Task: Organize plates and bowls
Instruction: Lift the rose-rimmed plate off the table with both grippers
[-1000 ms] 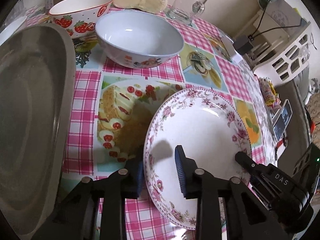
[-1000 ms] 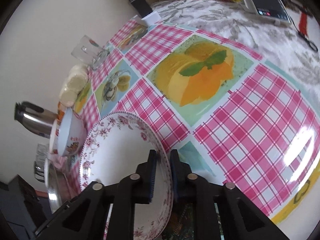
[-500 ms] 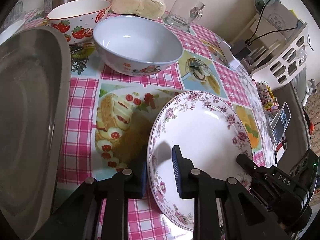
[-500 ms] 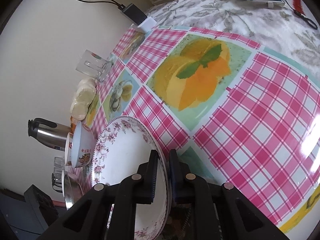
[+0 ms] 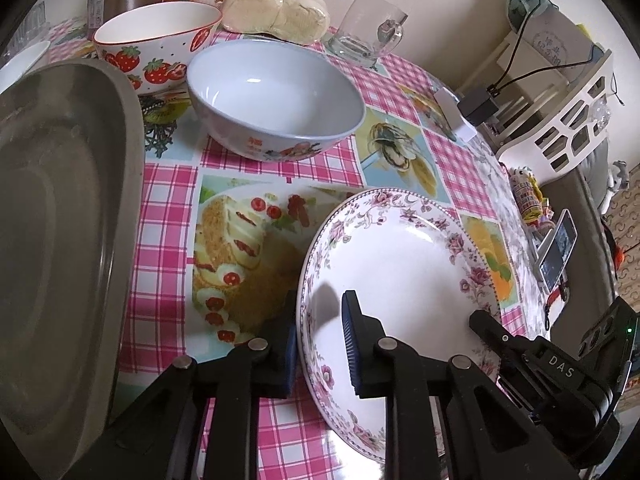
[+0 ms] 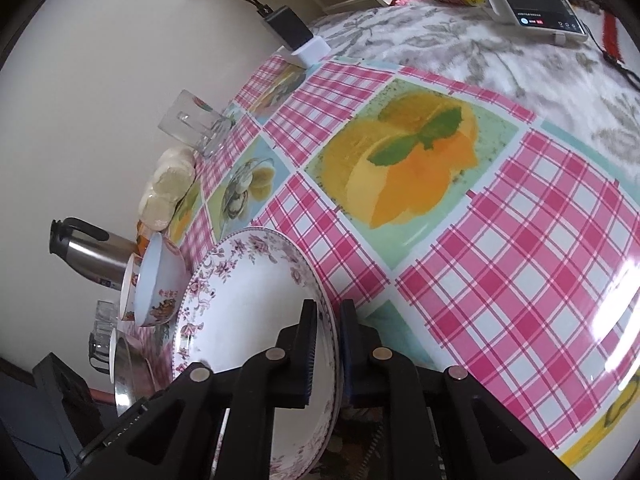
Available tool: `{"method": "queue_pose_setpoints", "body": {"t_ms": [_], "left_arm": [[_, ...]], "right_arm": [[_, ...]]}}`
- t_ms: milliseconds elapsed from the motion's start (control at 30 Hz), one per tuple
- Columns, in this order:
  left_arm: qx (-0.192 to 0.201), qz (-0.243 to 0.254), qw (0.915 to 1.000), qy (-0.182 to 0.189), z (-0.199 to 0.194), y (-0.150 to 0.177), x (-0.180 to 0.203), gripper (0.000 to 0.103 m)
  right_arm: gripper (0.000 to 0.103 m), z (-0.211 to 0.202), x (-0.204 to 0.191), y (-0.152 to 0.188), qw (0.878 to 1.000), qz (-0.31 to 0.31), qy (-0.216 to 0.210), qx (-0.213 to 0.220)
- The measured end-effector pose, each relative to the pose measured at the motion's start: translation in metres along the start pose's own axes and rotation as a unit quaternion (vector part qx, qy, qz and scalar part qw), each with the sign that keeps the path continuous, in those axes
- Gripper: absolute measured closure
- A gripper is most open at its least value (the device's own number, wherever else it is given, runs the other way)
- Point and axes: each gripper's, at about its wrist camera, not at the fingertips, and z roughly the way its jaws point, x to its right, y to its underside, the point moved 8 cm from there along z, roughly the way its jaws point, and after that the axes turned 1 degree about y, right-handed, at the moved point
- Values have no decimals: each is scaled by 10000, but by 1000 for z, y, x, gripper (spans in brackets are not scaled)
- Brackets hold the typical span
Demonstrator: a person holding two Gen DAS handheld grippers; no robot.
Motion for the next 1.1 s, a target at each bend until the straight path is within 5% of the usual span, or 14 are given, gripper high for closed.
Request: {"method": "queue_pose_setpoints", "body": {"t_ms": [700, 1100], "left_arm": [[80, 185, 9995, 223, -6, -6, 14, 83], [562, 305, 9965, 534, -44, -26, 26, 83]], "right_arm": [[91, -31, -16, -13, 9986, -288, -61, 428], [90, -64, -48, -23, 9937, -545, -316, 932]]}}
